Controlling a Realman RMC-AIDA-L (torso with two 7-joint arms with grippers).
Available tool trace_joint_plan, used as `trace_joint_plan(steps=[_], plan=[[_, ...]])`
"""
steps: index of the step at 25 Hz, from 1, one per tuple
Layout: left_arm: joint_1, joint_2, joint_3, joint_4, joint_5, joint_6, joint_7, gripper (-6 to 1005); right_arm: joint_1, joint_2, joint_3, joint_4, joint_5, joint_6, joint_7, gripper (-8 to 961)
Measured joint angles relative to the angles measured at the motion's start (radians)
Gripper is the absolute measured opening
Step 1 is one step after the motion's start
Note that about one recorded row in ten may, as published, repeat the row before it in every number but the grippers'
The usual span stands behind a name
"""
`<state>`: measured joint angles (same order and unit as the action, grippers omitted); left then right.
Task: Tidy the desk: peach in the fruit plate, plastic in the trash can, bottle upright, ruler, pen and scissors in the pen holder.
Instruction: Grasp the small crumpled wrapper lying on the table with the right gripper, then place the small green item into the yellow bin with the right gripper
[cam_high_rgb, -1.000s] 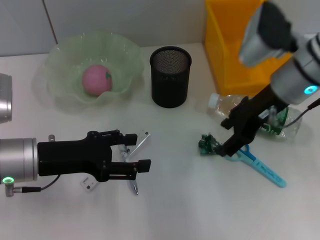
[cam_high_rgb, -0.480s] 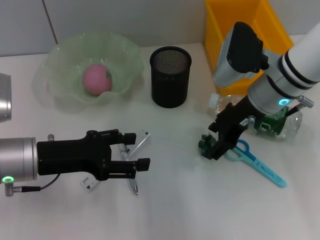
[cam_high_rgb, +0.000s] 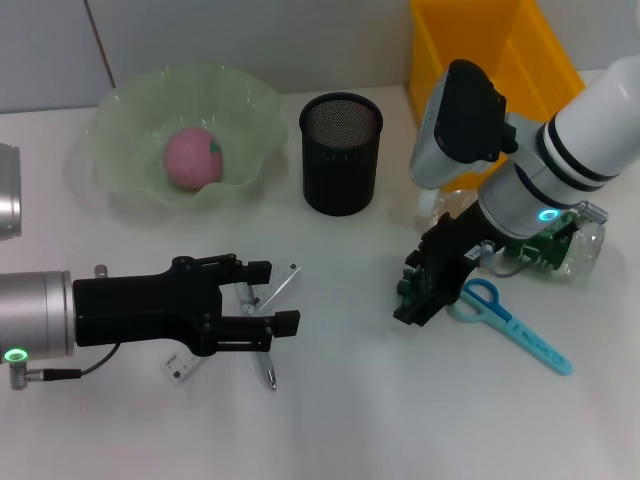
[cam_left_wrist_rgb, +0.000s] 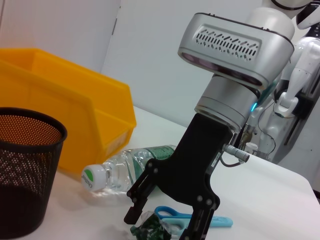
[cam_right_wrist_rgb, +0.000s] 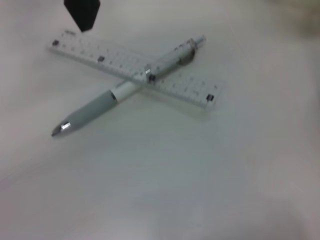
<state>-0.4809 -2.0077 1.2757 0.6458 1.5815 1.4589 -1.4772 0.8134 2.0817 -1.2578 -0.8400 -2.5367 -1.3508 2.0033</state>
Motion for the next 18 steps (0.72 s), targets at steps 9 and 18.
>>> trace_joint_plan(steps=[9, 18], plan=[[0.003, 0.000, -0.013, 0.000, 0.000, 0.003, 0.002, 834, -0.001, 0.000, -0.003, 0.023, 0.013, 0.041, -0.005, 719], [0.000, 0.003, -0.016, 0.001, 0.000, 0.007, 0.000, 834, -0.026, -0.001, 0.013, -0.088, 0.016, -0.019, 0.050, 456]])
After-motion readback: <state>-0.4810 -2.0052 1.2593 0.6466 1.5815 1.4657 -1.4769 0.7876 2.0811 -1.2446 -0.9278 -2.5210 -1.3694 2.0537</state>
